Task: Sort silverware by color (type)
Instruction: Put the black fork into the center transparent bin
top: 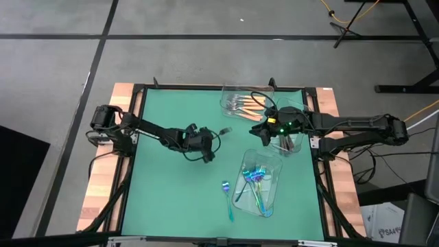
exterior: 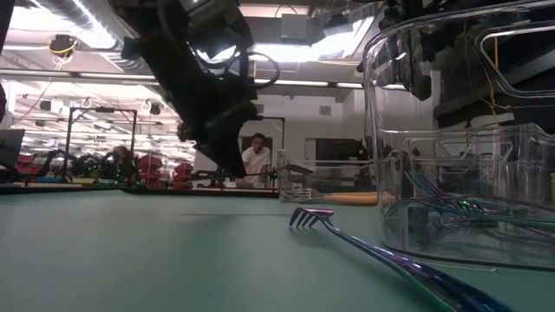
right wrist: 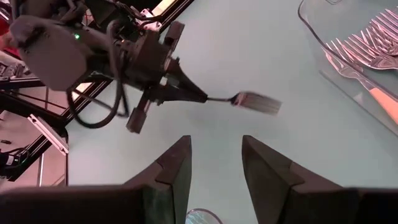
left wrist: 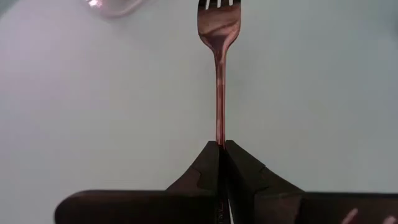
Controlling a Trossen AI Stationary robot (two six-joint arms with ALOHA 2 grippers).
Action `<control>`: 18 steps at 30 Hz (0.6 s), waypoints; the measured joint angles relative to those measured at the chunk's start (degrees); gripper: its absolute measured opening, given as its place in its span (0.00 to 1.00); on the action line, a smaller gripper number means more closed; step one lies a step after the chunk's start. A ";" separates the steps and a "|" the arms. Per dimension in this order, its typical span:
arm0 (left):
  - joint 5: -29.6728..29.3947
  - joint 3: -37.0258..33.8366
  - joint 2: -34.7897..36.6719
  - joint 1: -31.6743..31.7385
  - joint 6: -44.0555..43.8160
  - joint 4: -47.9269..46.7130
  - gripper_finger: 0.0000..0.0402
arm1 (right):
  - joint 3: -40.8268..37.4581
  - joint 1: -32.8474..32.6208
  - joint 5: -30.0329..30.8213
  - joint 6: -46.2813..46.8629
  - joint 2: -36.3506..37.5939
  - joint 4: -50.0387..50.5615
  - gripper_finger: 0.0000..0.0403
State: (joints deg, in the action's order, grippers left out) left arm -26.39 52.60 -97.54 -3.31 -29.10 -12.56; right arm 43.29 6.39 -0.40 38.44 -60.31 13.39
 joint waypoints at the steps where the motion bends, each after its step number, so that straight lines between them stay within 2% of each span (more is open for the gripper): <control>1: 0.08 0.00 0.00 0.35 -1.98 0.01 0.02 | 0.00 0.00 0.00 0.00 0.00 0.00 0.32; 7: 1.42 0.00 -0.02 0.95 -11.69 0.93 0.02 | 0.00 0.00 0.02 -1.43 0.00 0.00 0.32; 11: 3.98 0.00 -0.02 0.90 -14.32 3.80 0.02 | 0.00 0.00 0.02 -1.44 0.00 0.00 0.32; 18: 4.16 0.00 -0.71 0.90 -18.82 12.72 0.02 | 0.00 -0.02 0.02 -1.83 0.00 -0.01 0.32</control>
State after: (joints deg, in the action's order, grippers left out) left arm -22.24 52.60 -98.24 -2.42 -47.92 0.16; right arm 43.29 6.37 -0.38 36.61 -60.31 13.37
